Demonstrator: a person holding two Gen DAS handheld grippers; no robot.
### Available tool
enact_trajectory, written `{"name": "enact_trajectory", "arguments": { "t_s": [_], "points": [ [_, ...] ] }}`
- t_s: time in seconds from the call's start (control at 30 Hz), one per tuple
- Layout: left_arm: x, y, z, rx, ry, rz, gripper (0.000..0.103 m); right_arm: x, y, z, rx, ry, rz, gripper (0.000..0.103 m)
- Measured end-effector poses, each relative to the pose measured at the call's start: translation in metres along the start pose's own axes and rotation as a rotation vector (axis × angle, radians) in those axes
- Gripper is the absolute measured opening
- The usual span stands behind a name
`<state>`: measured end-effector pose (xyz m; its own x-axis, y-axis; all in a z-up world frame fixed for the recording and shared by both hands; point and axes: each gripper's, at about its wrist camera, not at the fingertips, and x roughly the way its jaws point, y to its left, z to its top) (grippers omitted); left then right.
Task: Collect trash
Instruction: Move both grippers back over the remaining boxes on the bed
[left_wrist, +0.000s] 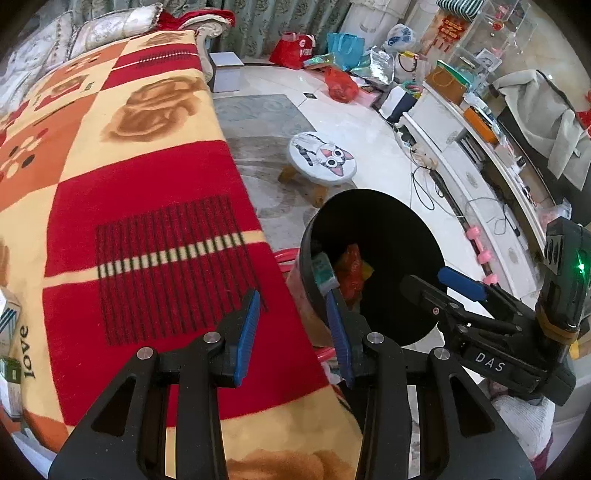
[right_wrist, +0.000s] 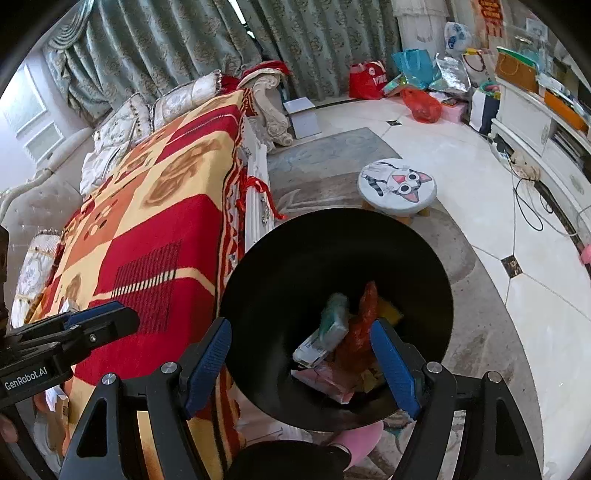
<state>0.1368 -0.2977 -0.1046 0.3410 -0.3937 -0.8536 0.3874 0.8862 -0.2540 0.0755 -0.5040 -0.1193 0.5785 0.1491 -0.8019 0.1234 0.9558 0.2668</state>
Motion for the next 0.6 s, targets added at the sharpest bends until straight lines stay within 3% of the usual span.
{"name": "enact_trajectory", "arguments": {
  "t_s": [0.6],
  "points": [
    [-0.038, 0.053, -0.033, -0.056, -0.026, 0.116, 0.036, 0.007, 0.071, -0.01, -0.133, 0.026, 0.062, 0.076]
  ]
}}
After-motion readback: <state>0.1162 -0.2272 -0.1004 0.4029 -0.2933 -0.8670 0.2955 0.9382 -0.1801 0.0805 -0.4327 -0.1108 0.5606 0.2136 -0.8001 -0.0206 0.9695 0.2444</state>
